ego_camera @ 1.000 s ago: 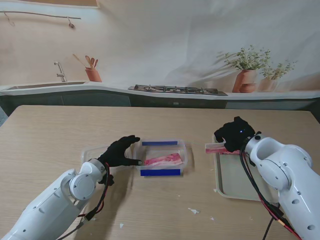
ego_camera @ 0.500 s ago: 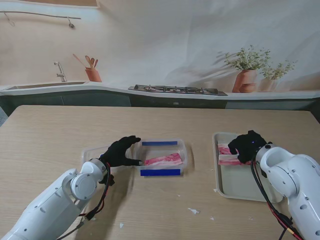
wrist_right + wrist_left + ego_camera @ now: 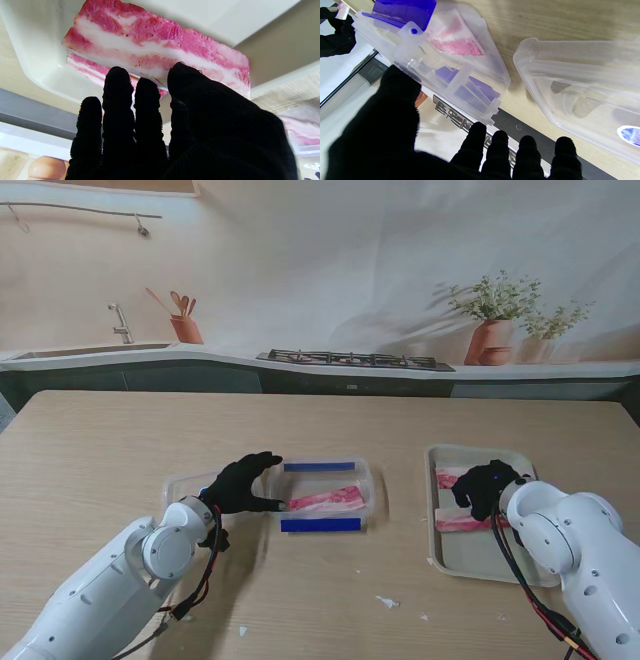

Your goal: Separate the bacon slices onto the tray

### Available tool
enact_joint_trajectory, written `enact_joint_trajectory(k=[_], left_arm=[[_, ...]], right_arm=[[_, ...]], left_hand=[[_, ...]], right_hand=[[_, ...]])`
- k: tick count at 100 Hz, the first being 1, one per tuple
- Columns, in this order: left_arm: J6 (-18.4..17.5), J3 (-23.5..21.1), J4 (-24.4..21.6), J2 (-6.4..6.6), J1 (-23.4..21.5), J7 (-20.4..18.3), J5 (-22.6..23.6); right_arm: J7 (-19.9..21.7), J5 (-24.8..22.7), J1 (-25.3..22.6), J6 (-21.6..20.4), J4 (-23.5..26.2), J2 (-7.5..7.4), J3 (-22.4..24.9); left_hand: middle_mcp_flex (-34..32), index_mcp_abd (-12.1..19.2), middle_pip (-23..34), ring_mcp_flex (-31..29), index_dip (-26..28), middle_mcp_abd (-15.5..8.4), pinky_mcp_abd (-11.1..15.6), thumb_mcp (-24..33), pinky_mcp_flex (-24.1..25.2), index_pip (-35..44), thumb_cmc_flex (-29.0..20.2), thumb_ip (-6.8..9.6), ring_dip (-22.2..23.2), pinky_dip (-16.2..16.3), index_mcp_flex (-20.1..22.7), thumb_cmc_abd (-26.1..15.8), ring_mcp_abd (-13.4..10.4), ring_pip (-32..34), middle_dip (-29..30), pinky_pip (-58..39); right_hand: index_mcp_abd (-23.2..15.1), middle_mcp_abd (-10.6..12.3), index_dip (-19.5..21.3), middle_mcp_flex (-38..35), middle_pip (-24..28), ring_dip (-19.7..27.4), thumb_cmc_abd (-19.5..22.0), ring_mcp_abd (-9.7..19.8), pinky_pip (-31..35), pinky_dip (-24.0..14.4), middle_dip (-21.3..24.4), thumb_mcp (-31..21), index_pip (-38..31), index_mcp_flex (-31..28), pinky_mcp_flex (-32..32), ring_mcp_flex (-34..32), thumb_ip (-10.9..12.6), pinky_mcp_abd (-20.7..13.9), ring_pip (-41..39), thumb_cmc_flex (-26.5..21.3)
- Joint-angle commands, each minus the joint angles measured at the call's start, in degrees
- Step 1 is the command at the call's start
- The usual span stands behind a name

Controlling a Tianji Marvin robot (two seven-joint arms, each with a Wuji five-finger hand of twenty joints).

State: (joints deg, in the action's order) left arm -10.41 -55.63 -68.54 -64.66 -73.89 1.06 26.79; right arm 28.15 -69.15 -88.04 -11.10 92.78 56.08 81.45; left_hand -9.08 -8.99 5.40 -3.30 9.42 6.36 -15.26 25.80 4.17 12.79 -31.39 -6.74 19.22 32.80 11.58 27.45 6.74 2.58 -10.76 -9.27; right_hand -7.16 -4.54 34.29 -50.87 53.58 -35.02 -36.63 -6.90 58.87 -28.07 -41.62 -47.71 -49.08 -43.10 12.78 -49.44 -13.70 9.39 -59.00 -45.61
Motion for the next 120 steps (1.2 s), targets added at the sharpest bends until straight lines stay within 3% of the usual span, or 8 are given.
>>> enact_joint_trajectory(k=[1,46,69,79,106,111,113,120], left_arm=[[0.02,0.07,-0.03,-0.13,-0.12,-0.78,0.01],[0.12,-0.06,0.07,-0.13,-0.14,-0.68,0.12],[0.10,0.05,0.26,-0.15,-0.05,-0.68,0.08],[0.18,0.07,0.21,-0.13,-0.07,-0.81,0.00],[0.13,0.09,0.39,-0.18,0.02,-0.67,-0.04],[0.17,0.13,0.39,-0.18,0.04,-0.69,-0.05],[0.16,0.15,0.40,-0.18,0.05,-0.71,-0.04],[0.05,0.20,0.50,-0.17,0.12,-0.73,-0.03]], right_arm=[[0.99,0.30,0.81,0.83,-1.06,0.44,-0.97],[-4.29,-4.28,4.68,2.48,-6.54,0.35,-5.37],[-7.66,-8.37,4.69,4.50,-7.63,0.38,-6.44],[-7.97,-9.67,4.52,4.73,-7.48,0.36,-6.41],[-4.17,-9.66,4.12,4.71,-5.94,0.36,-5.87],[-3.47,-9.68,3.97,4.78,-5.62,0.37,-5.71],[-3.31,-9.77,3.90,4.85,-5.52,0.37,-5.67],[-3.69,-10.22,3.68,5.23,-5.43,0.42,-5.61]], left_hand=[[0.05,-0.20,0.47,1.53,0.09,-1.51,-0.47,-0.15,0.77,-0.43,0.69,1.98,0.86,0.28,0.10,0.18,-1.31,-0.36,0.57,1.90],[0.10,-0.11,0.44,1.54,0.08,-1.53,-0.51,-0.19,0.76,-0.45,0.67,1.99,0.85,0.28,0.08,0.24,-1.31,-0.36,0.56,1.90],[0.12,-0.09,0.36,1.53,0.08,-1.53,-0.52,-0.15,0.76,-0.44,0.61,2.00,0.87,0.29,0.06,0.16,-1.32,-0.34,0.53,1.89],[0.07,-0.02,0.39,1.52,0.09,-1.61,-0.51,-0.16,0.79,-0.41,0.65,1.99,0.88,0.29,0.07,0.23,-1.37,-0.33,0.49,1.90],[0.06,-0.11,0.38,1.53,0.10,-1.56,-0.47,-0.10,0.78,-0.40,0.56,2.00,0.88,0.30,0.09,0.24,-1.29,-0.35,0.47,1.89],[0.07,-0.14,0.39,1.53,0.09,-1.53,-0.46,-0.10,0.79,-0.41,0.60,1.99,0.88,0.30,0.08,0.22,-1.26,-0.34,0.46,1.90],[0.07,-0.12,0.39,1.53,0.09,-1.57,-0.46,-0.10,0.79,-0.42,0.63,1.99,0.88,0.30,0.06,0.14,-1.29,-0.34,0.46,1.89],[0.07,-0.10,0.40,1.54,0.09,-1.47,-0.47,-0.09,0.73,-0.42,0.57,2.00,0.88,0.31,0.07,0.20,-1.28,-0.35,0.46,1.87]], right_hand=[[-3.75,2.30,2.70,0.17,0.20,-0.59,4.25,0.88,-0.86,-1.16,-0.82,-1.95,-3.97,-1.62,-1.15,1.06,-0.50,1.13,0.04,-3.30],[-5.84,4.05,3.04,2.17,0.70,-0.62,4.95,1.63,-0.79,-1.59,-0.45,-0.85,-3.67,-0.40,-1.16,3.06,-0.42,0.67,0.16,-2.96],[-0.78,3.35,-6.65,9.95,-1.98,2.48,3.38,1.48,-0.77,-1.78,6.07,-1.00,0.65,6.47,-2.64,8.86,-0.09,-0.23,5.18,0.33],[0.83,3.25,-7.52,11.74,-2.62,3.43,3.61,1.29,-0.92,-1.76,7.74,-1.45,3.30,6.59,-3.61,10.55,0.18,-0.46,6.70,1.37],[3.50,2.58,-10.73,12.06,-4.13,4.88,4.76,0.44,-1.81,-1.37,11.22,-0.01,7.36,4.70,-4.51,10.88,0.59,0.03,8.66,3.42],[4.65,2.59,-11.54,14.35,-4.99,5.27,5.90,0.41,-2.35,-1.23,11.97,0.26,11.11,5.11,-5.16,12.23,1.71,-0.20,9.57,4.84],[5.27,2.61,-8.71,15.65,-5.44,5.46,6.71,0.41,-2.70,-1.31,12.95,0.08,15.82,4.62,-5.53,13.13,2.72,-0.29,9.98,5.73],[6.75,2.39,-4.37,19.88,-7.76,7.69,9.07,-0.07,-4.09,-0.96,16.19,0.13,23.75,5.58,-7.02,16.84,7.33,-0.72,13.68,8.85]])
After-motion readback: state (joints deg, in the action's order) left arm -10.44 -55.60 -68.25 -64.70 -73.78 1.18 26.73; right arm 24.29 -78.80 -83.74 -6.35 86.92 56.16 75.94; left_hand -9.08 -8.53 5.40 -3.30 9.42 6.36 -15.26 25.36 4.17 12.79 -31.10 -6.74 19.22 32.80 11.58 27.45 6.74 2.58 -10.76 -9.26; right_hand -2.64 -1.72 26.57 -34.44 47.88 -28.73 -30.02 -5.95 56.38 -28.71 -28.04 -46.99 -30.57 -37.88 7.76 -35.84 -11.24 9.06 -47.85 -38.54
